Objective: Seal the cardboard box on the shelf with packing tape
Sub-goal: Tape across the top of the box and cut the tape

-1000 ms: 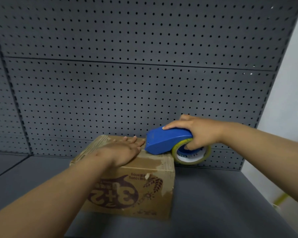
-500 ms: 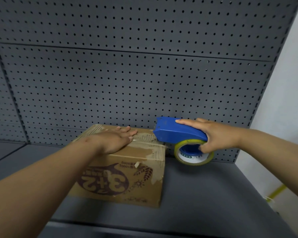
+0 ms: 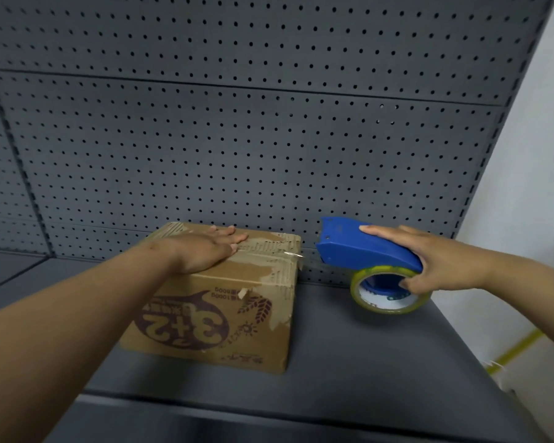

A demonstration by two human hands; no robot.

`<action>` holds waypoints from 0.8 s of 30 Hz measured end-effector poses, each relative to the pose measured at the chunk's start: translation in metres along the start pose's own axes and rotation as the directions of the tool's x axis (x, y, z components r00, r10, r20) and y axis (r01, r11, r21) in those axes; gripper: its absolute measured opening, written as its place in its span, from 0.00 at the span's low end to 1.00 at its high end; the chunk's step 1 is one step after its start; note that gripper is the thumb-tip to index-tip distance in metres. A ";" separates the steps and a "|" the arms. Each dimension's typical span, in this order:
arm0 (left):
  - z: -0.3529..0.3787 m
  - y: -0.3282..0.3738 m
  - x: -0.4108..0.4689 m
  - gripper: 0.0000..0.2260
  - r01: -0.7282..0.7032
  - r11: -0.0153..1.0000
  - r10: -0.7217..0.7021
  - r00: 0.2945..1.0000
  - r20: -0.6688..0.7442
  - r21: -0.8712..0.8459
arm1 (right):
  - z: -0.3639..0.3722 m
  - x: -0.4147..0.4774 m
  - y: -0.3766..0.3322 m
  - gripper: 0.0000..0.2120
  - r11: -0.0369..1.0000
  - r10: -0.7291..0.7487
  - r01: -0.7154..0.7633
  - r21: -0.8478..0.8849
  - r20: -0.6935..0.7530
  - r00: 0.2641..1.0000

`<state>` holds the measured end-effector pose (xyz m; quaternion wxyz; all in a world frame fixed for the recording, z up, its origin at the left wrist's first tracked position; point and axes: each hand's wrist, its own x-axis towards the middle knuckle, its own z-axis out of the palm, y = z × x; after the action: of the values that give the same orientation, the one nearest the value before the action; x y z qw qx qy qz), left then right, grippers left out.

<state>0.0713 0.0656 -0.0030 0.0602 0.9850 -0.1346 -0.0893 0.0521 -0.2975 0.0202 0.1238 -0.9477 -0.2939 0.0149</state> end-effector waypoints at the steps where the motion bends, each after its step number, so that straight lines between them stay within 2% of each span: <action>1: 0.000 0.000 0.000 0.22 0.001 1.000 -0.001 1.000 -0.003 -0.003 | 0.000 -0.004 0.002 0.47 1.000 0.003 -0.003 -0.004 -0.005 1.000; 5: -0.001 0.000 0.001 0.22 0.005 1.000 -0.005 1.000 -0.004 -0.006 | 0.000 -0.011 0.002 0.48 0.998 0.007 -0.007 -0.066 0.000 1.000; 11: -0.001 0.001 0.003 0.22 0.008 1.000 -0.008 1.000 0.003 -0.001 | 0.001 -0.005 -0.025 0.42 0.973 0.006 0.003 -0.232 0.039 0.999; 24: 0.001 0.002 -0.003 0.22 -0.013 0.999 0.014 1.000 -0.024 0.042 | -0.030 0.028 -0.059 0.37 0.977 0.214 -0.201 -0.076 0.270 0.939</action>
<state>0.0675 0.0645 -0.0031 0.0417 0.9862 -0.1422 -0.0741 0.0450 -0.2415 0.0649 0.0567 -0.9646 -0.2071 0.1532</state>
